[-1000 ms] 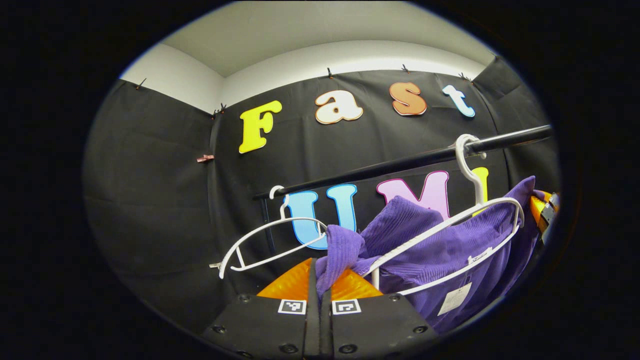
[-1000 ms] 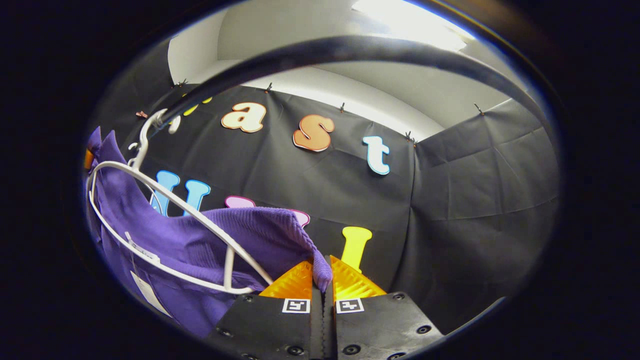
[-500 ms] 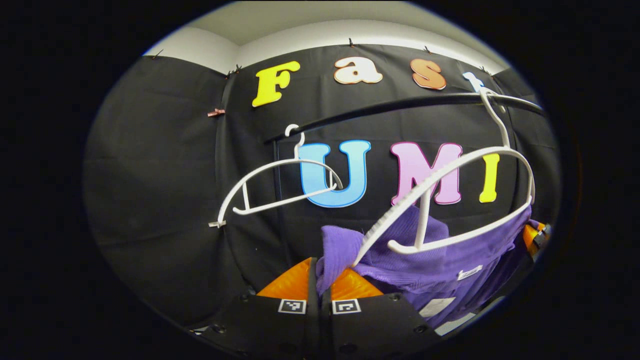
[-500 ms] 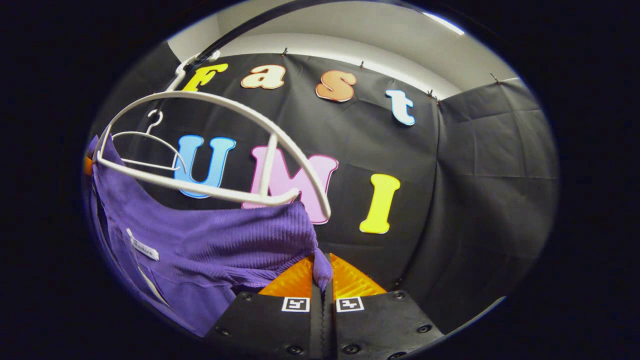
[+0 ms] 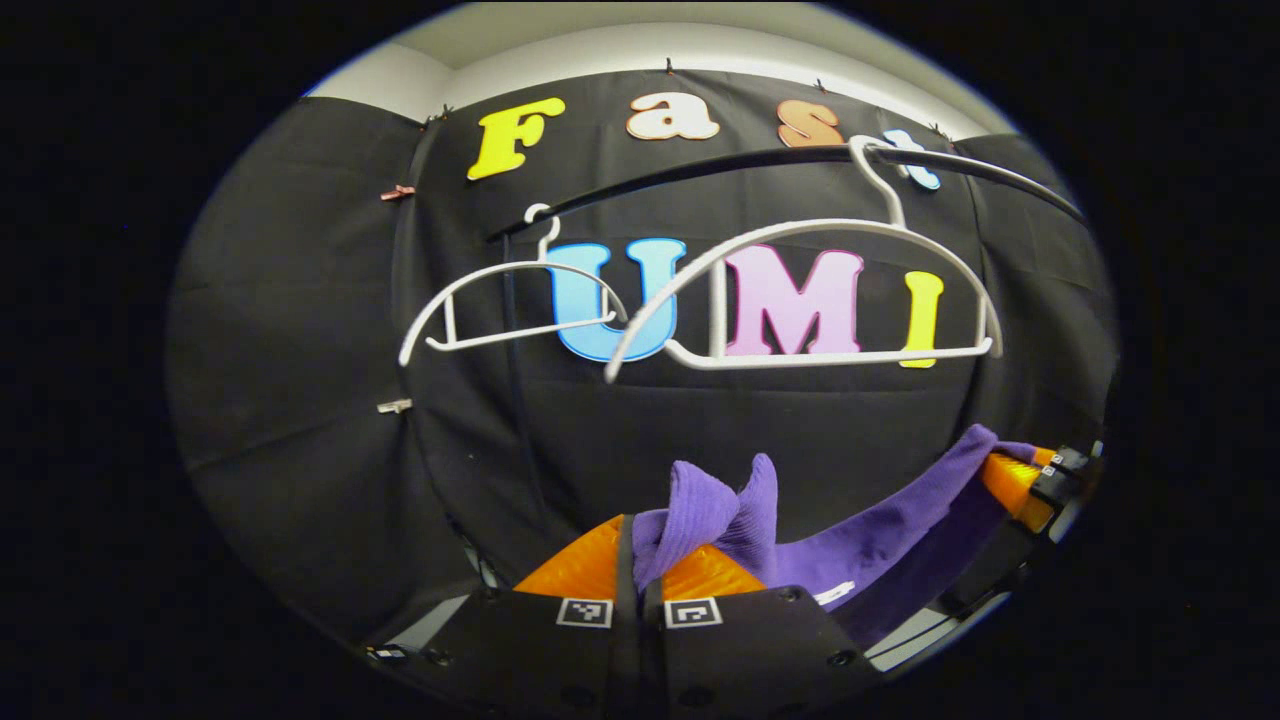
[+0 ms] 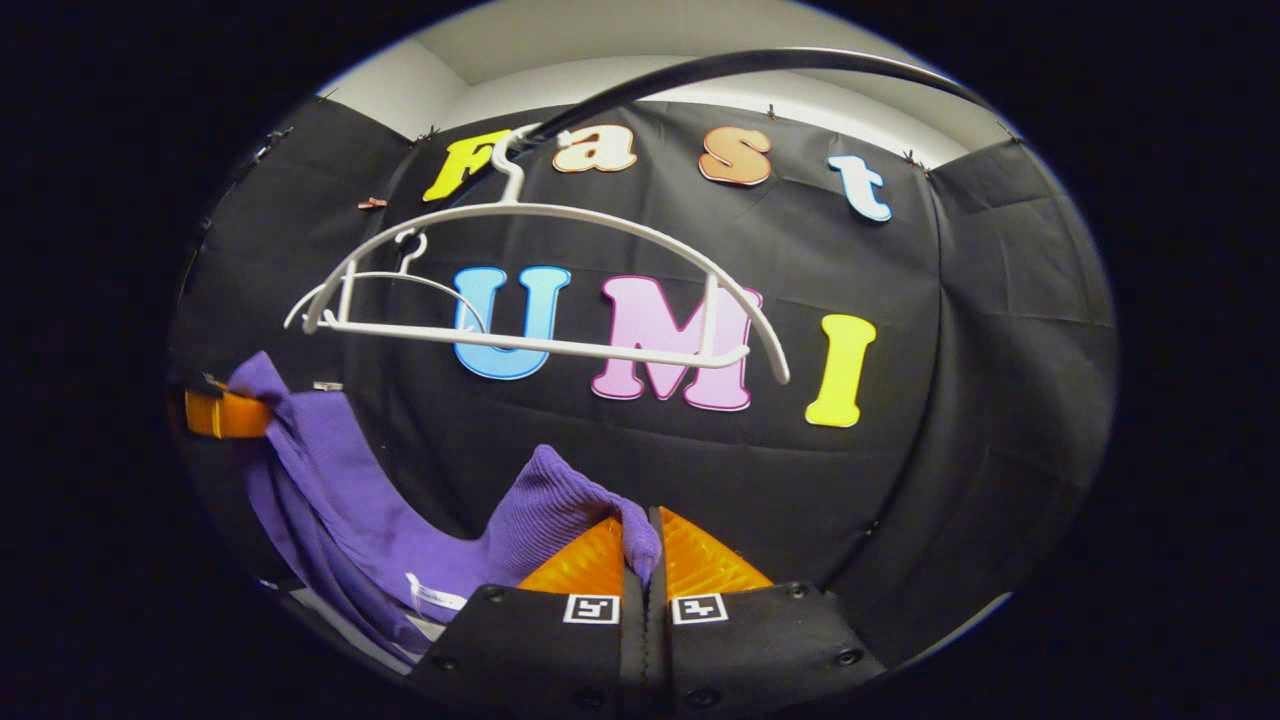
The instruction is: Grasp the clothes on the hanger with both hands and then place them into the laundry hamper below.
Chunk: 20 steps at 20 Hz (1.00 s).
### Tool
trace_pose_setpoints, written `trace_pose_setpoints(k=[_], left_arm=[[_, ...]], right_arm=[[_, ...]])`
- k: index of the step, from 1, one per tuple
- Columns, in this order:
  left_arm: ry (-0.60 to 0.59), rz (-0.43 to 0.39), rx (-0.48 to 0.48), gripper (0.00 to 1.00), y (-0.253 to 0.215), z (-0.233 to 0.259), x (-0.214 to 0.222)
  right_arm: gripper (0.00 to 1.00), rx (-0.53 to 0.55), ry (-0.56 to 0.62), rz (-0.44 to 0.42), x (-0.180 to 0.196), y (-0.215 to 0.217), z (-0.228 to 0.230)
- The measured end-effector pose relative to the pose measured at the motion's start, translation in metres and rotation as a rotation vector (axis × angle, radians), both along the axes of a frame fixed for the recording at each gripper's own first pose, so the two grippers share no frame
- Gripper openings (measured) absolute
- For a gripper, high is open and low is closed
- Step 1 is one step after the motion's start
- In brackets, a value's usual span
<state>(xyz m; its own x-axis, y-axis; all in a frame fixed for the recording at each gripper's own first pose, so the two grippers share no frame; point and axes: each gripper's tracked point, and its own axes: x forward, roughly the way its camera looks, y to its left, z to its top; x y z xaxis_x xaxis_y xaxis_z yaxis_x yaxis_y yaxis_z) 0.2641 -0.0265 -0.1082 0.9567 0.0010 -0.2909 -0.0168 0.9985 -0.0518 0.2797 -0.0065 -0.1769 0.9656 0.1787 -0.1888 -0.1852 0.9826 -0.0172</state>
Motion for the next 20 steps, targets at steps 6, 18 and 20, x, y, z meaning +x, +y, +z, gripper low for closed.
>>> trace_pose_setpoints(k=[6,18,20], left_arm=[[-0.007,-0.124,-0.065,0.05,-0.055,0.016,-0.018],[0.183,-0.212,-0.146,0.05,-0.104,-0.096,-0.037],[0.251,-0.208,-0.143,0.05,-0.104,-0.129,-0.039]], right_arm=[[0.05,0.053,0.028,0.087,-0.030,0.032,0.027],[0.05,0.079,0.307,0.143,-0.068,0.040,-0.094],[0.05,0.093,0.384,0.118,-0.070,0.034,-0.127]])
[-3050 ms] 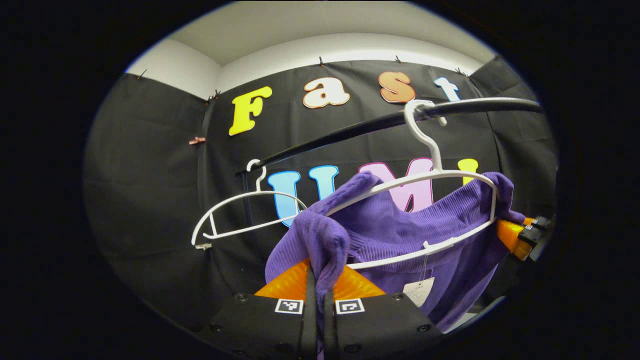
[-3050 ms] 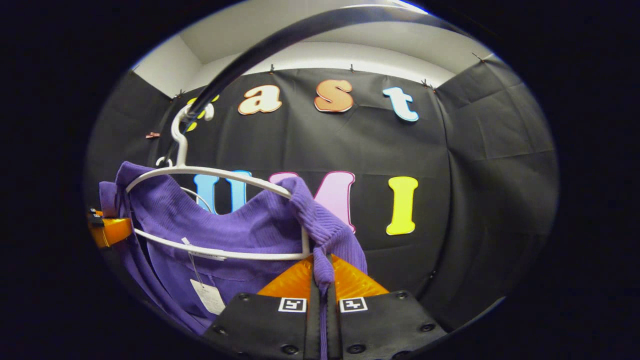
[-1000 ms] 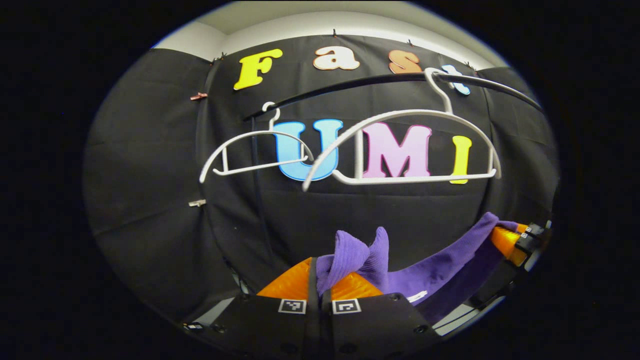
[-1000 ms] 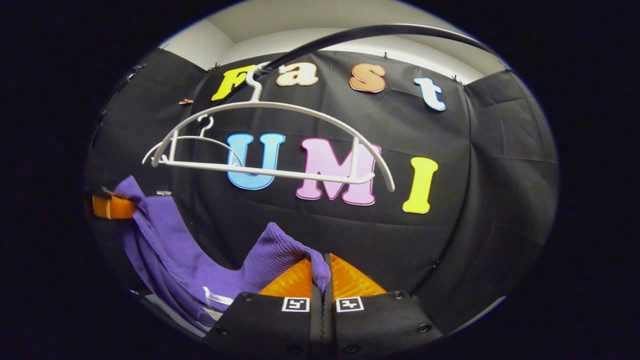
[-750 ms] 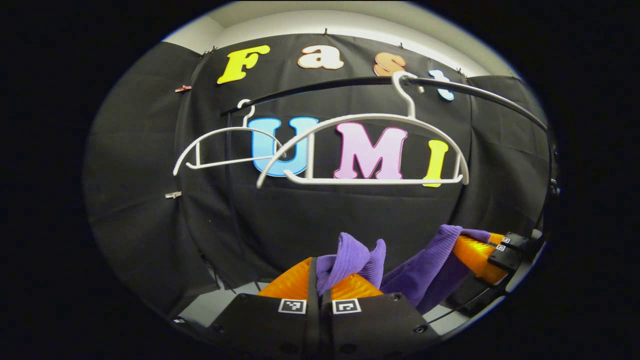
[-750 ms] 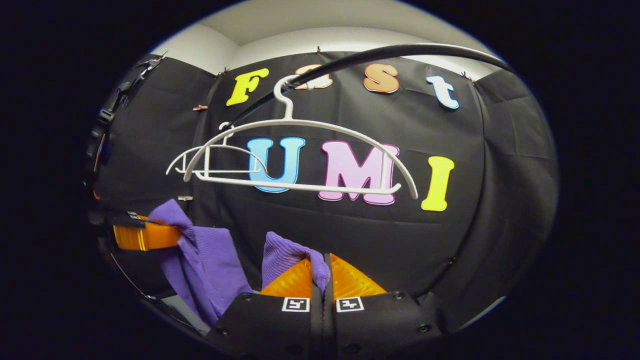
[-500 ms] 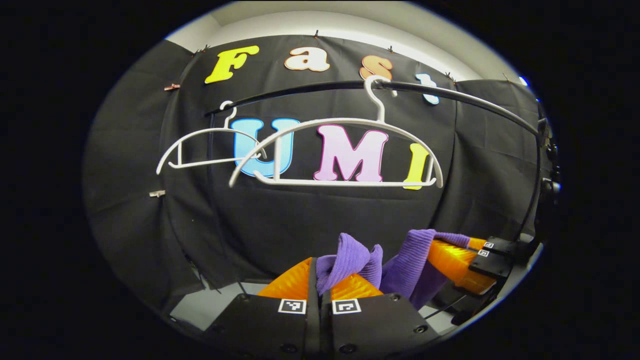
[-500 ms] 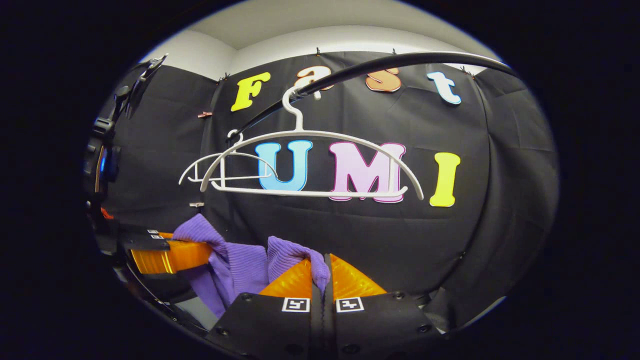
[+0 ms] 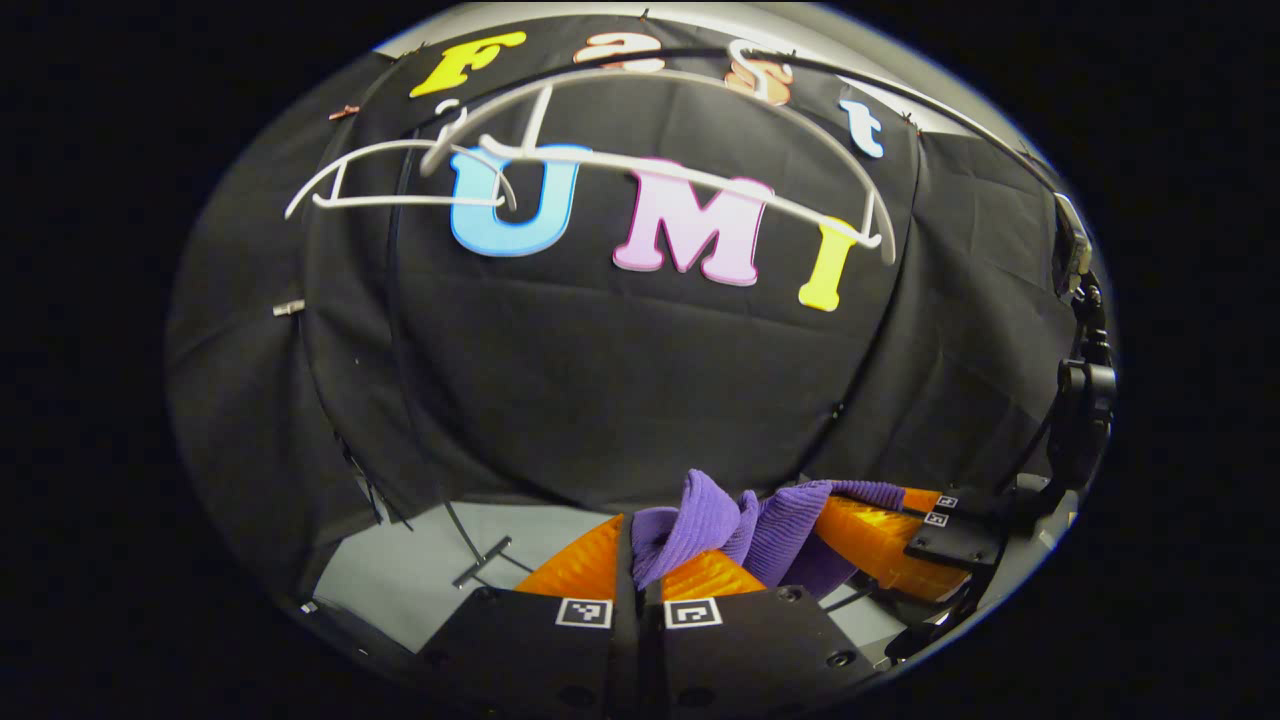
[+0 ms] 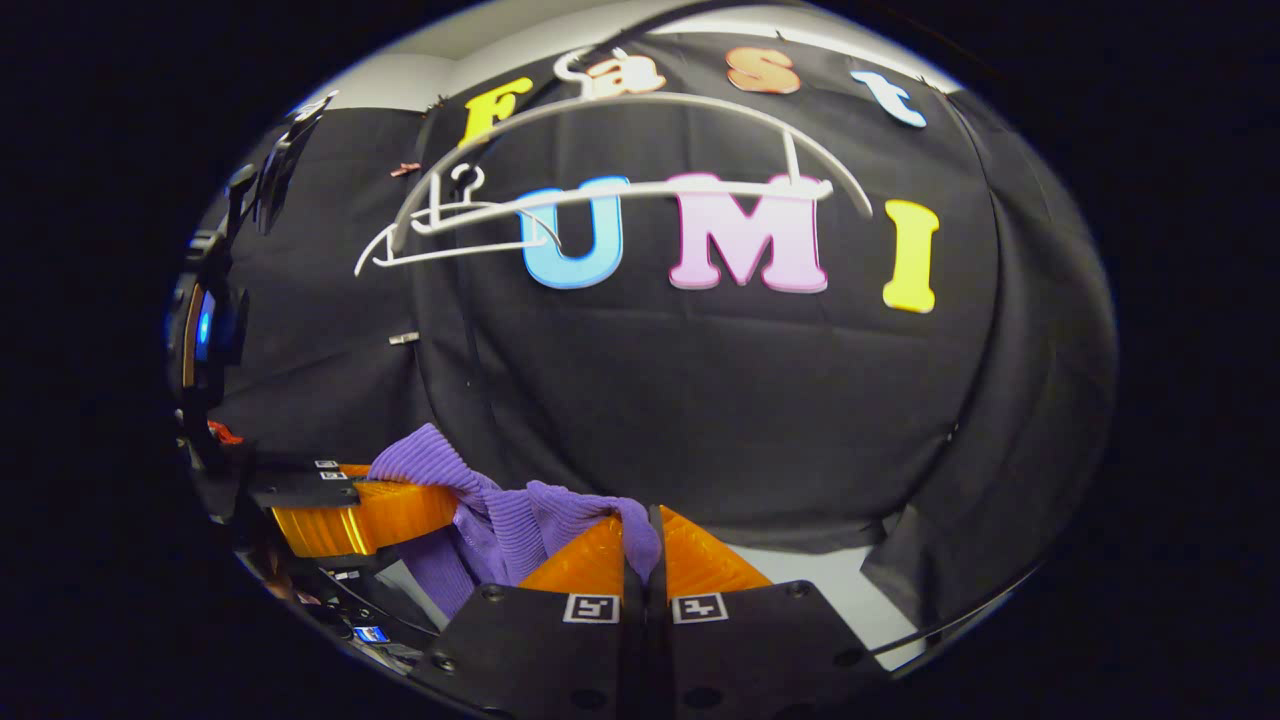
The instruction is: Grasp the clothes on the hanger with both hands and then place them into the laundry hamper below.
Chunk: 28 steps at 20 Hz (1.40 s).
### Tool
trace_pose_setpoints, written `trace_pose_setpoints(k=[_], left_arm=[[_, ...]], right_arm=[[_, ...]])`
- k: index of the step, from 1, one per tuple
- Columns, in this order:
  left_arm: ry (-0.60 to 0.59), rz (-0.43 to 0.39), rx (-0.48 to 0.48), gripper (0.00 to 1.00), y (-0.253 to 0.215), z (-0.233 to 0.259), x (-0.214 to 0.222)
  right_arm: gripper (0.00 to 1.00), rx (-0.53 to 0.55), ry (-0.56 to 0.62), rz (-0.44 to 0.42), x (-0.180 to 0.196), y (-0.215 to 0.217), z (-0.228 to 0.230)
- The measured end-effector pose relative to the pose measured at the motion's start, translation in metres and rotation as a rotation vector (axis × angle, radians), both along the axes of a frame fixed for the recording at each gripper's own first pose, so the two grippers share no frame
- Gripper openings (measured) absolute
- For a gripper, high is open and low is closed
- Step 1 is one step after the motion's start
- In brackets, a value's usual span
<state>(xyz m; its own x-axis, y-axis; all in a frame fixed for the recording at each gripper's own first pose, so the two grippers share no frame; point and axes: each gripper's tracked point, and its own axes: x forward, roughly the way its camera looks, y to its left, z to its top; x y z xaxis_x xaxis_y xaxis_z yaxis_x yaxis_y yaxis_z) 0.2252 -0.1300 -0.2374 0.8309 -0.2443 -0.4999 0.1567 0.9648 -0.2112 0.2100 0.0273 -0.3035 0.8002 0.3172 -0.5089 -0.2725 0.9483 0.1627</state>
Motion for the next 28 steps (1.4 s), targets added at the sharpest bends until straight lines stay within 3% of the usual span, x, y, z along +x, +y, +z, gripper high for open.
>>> trace_pose_setpoints(k=[6,11,15,22,24,25,26,28], left_arm=[[0.206,0.003,0.033,0.05,0.004,-0.090,-0.011],[0.318,-0.007,0.076,0.05,-0.010,-0.132,-0.020],[0.424,-0.006,0.071,0.05,-0.013,-0.159,-0.037],[0.512,-0.006,0.155,0.06,-0.014,-0.195,-0.040],[0.514,-0.017,0.169,0.12,-0.015,-0.200,-0.042],[0.507,-0.022,0.163,0.24,-0.017,-0.200,-0.040],[0.505,-0.025,0.158,0.42,-0.020,-0.197,-0.042],[0.502,-0.036,0.151,0.80,-0.020,-0.190,-0.045]], right_arm=[[0.05,-0.074,0.204,0.016,-0.022,-0.009,-0.093],[0.05,-0.126,0.377,0.043,-0.044,-0.017,-0.157],[0.05,-0.126,0.474,0.045,-0.057,-0.017,-0.183],[0.07,-0.158,0.495,0.028,-0.054,-0.023,-0.201],[0.19,-0.158,0.481,0.029,-0.053,-0.023,-0.198],[0.25,-0.174,0.468,0.027,-0.050,-0.027,-0.201],[0.35,-0.188,0.463,0.031,-0.048,-0.029,-0.204],[0.67,-0.229,0.476,0.033,-0.054,-0.035,-0.207]])
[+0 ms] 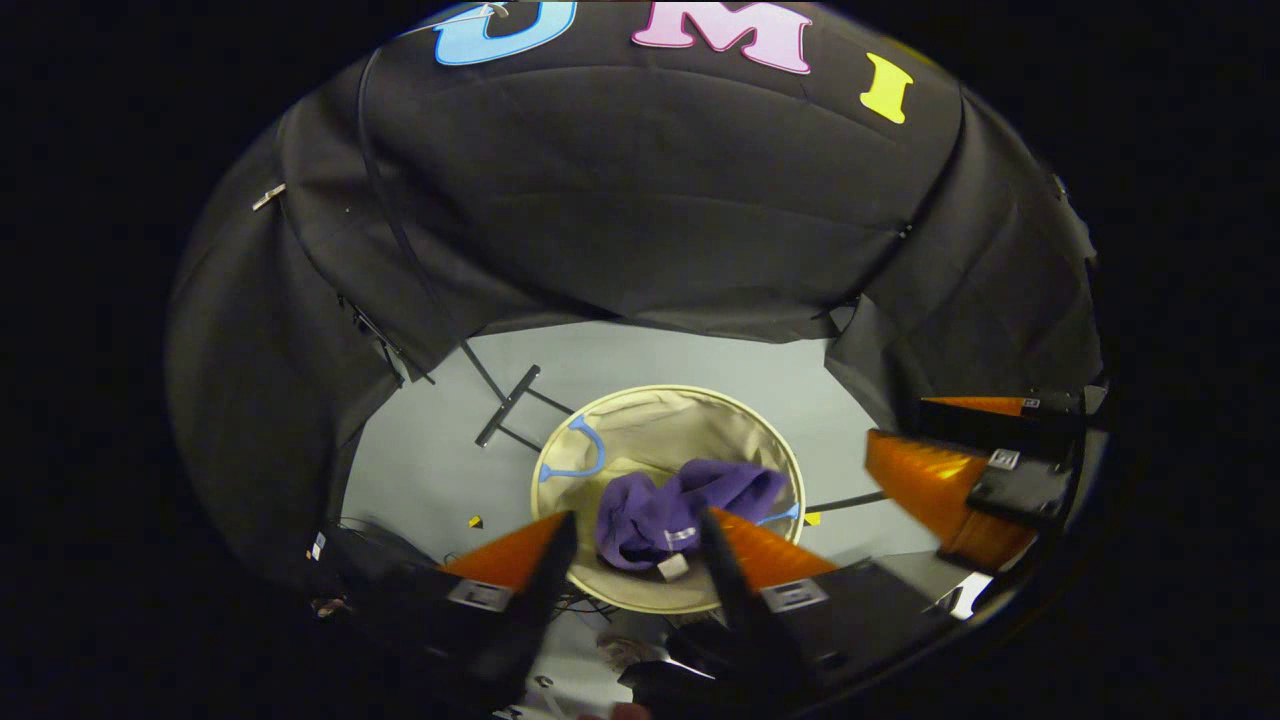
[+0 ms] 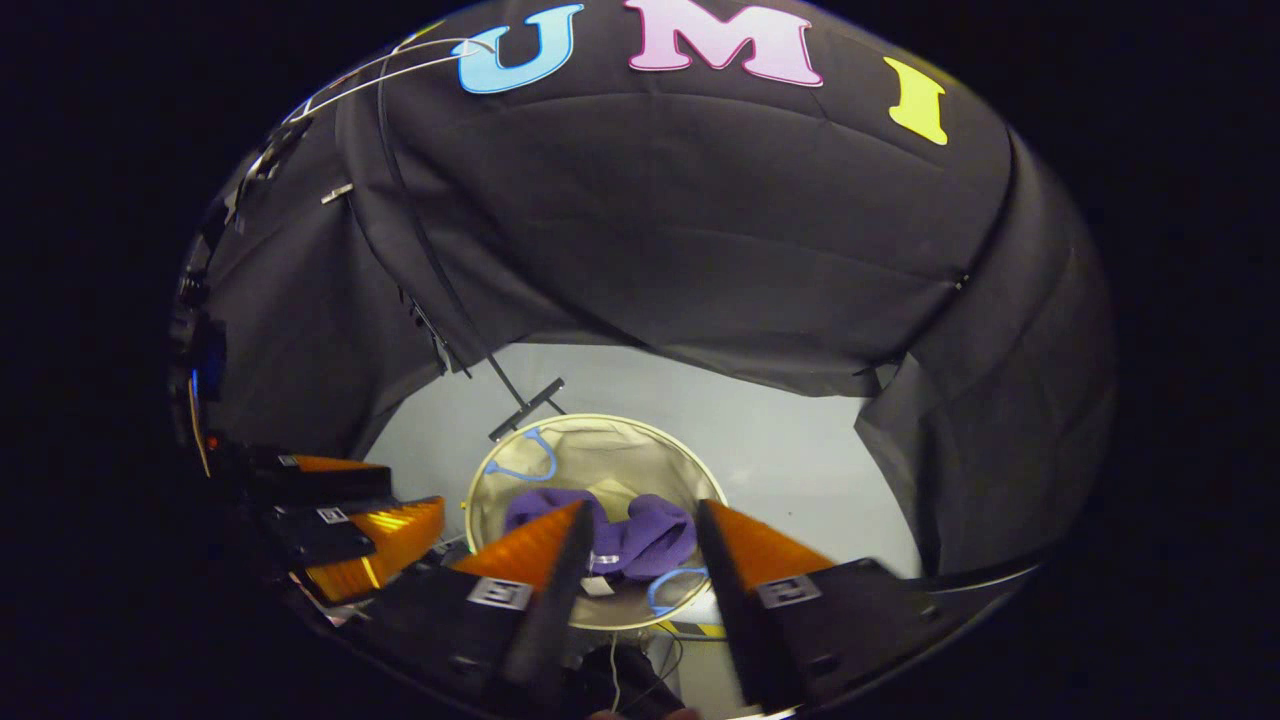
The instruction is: Grasp the clothes on the hanger with both hands and then place them into the laundry hamper below.
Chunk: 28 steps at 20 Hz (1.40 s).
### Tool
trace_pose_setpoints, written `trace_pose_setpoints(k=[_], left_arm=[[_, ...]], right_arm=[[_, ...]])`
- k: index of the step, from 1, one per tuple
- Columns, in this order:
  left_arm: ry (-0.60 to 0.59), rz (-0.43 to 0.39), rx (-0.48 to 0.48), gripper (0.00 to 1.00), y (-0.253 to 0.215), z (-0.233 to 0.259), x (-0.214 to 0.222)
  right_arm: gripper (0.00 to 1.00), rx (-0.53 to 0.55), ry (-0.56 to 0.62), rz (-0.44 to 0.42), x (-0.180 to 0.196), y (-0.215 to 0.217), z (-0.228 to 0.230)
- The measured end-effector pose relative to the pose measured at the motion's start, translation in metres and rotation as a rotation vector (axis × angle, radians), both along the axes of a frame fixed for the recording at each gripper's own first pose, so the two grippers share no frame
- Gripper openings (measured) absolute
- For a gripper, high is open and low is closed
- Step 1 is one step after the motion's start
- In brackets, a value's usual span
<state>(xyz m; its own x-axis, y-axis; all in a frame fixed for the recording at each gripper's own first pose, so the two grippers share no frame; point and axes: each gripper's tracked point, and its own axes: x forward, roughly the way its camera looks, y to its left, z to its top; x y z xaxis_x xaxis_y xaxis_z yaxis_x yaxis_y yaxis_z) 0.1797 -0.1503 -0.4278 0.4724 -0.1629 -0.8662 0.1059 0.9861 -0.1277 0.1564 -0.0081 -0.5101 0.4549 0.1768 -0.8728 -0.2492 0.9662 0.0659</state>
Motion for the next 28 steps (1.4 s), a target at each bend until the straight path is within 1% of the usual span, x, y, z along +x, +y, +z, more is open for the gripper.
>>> trace_pose_setpoints(k=[1,2,3,10,12,13,15,18,21,25,28], left_arm=[[-0.001,0.002,0.001,0.99,-0.003,0.001,0.005],[-0.001,0.006,-0.003,0.97,-0.004,-0.002,0.003],[0.000,0.010,-0.008,0.96,-0.004,-0.002,0.002],[0.006,0.008,-0.027,0.96,-0.003,0.003,-0.009],[-0.026,0.016,-0.030,0.96,-0.001,0.015,-0.009],[-0.053,0.022,-0.050,0.96,-0.001,0.025,-0.008],[-0.102,0.025,-0.071,0.96,-0.001,0.045,-0.008],[-0.175,0.017,-0.071,0.96,0.008,0.075,-0.012],[-0.257,0.014,-0.079,0.96,0.019,0.110,-0.019],[-0.415,0.014,-0.033,0.95,0.044,0.170,-0.024],[-0.540,0.047,-0.049,0.96,0.061,0.223,-0.032]], right_arm=[[0.84,-0.009,0.010,0.000,-0.005,0.001,0.001],[1.00,-0.012,0.018,-0.001,-0.006,0.003,0.000],[0.97,-0.011,0.025,-0.002,-0.008,0.002,0.000],[0.97,0.005,0.021,-0.032,-0.009,0.005,0.005],[0.97,0.000,0.002,-0.042,-0.009,0.003,0.013],[0.97,-0.003,-0.018,-0.047,-0.014,0.003,0.021],[0.97,-0.001,-0.066,-0.063,-0.010,0.004,0.040],[0.97,0.013,-0.141,-0.088,-0.008,0.012,0.075],[0.97,0.009,-0.224,-0.089,-0.013,0.020,0.115],[0.98,0.003,-0.349,-0.088,-0.022,0.031,0.176],[0.98,-0.005,-0.465,-0.102,-0.021,0.035,0.231]])
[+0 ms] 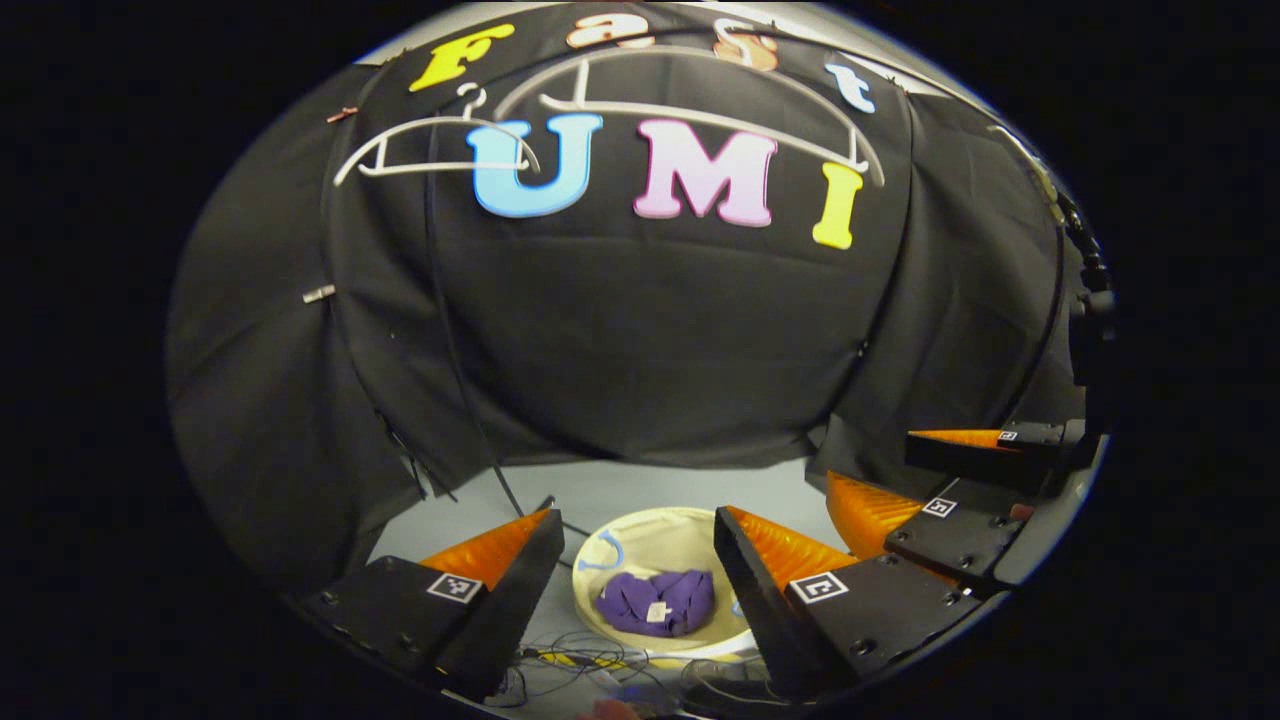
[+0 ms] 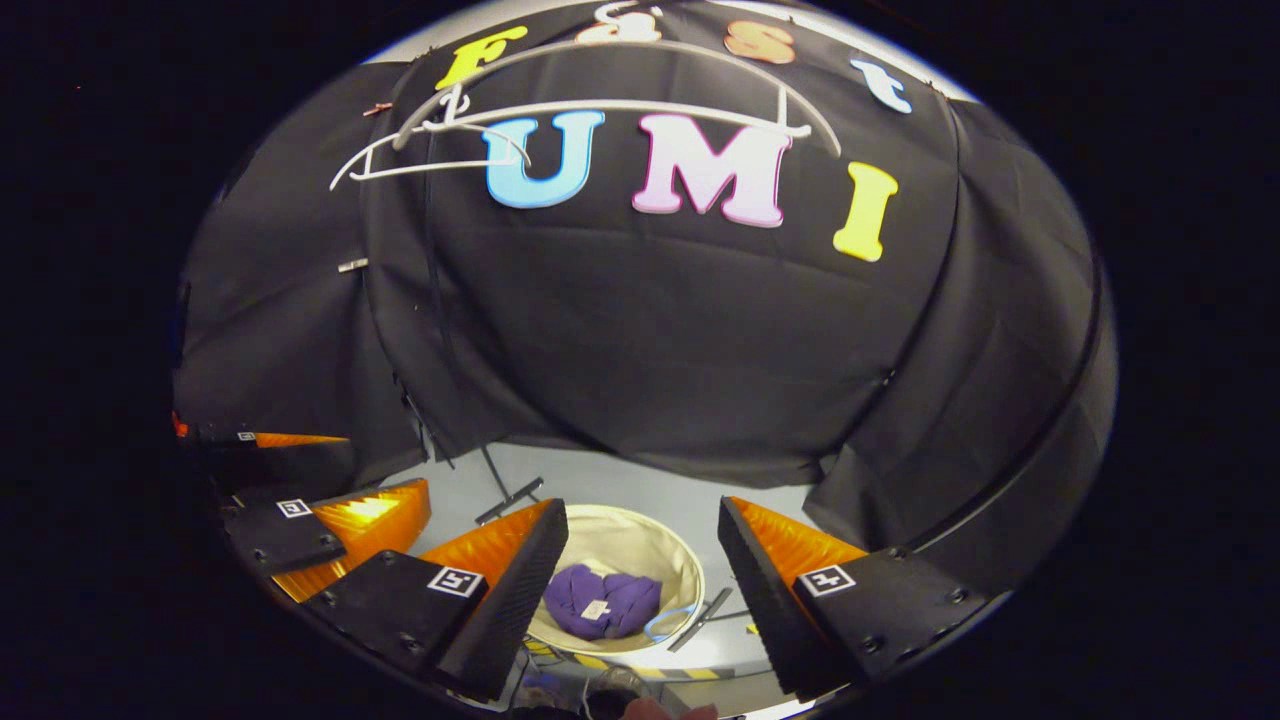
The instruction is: Grasp the clothes on the hanger with both hands and then place them into the laundry hamper below.
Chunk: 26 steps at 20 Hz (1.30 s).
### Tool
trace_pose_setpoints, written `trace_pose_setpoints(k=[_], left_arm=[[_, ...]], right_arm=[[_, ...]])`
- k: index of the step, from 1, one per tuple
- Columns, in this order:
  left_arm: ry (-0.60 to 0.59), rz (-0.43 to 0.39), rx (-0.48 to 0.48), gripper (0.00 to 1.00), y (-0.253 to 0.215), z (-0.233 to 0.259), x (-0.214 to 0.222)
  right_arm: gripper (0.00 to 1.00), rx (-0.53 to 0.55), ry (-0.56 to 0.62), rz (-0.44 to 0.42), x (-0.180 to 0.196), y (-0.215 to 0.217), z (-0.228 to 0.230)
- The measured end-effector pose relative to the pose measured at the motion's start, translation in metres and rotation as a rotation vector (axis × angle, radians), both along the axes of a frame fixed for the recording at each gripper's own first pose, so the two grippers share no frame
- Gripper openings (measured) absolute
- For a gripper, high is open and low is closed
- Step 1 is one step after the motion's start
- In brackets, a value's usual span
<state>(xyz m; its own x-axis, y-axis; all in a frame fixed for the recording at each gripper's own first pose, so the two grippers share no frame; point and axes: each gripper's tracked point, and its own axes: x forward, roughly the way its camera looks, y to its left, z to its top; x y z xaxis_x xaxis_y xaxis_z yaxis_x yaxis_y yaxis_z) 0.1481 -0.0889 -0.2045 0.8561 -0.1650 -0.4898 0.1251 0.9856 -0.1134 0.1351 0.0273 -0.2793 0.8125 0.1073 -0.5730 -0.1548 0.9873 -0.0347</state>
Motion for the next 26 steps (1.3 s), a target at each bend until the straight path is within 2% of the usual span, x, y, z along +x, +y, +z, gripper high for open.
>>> trace_pose_setpoints(k=[3,6,7,9,15,16,21,22,25,26], left_arm=[[-0.148,0.044,-0.002,0.95,0.022,0.054,0.000],[-0.314,0.078,0.016,0.95,0.050,0.121,-0.018],[-0.363,0.080,0.023,0.99,0.056,0.140,-0.020],[-0.423,0.080,0.016,0.95,0.066,0.165,-0.026],[-0.493,0.070,-0.011,0.92,0.084,0.221,-0.067],[-0.492,0.064,-0.013,0.95,0.086,0.224,-0.068],[-0.479,0.064,-0.055,0.92,0.095,0.231,-0.081],[-0.482,0.069,-0.058,0.95,0.097,0.232,-0.083],[-0.473,0.073,-0.061,0.95,0.098,0.235,-0.081],[-0.465,0.073,-0.063,0.92,0.097,0.233,-0.083]], right_arm=[[0.97,0.008,-0.133,-0.032,-0.005,0.003,0.063],[0.96,0.019,-0.263,-0.064,-0.014,0.000,0.124],[0.96,0.025,-0.303,-0.075,-0.017,0.000,0.143],[0.96,0.044,-0.369,-0.103,-0.023,0.000,0.176],[0.97,0.081,-0.518,-0.126,-0.035,-0.002,0.251],[0.97,0.074,-0.527,-0.132,-0.034,-0.007,0.257],[0.96,0.058,-0.542,-0.177,-0.037,-0.017,0.276],[0.97,0.054,-0.544,-0.183,-0.039,-0.017,0.278],[0.97,0.034,-0.553,-0.165,-0.045,-0.013,0.284],[0.96,0.027,-0.549,-0.160,-0.046,-0.013,0.284]])
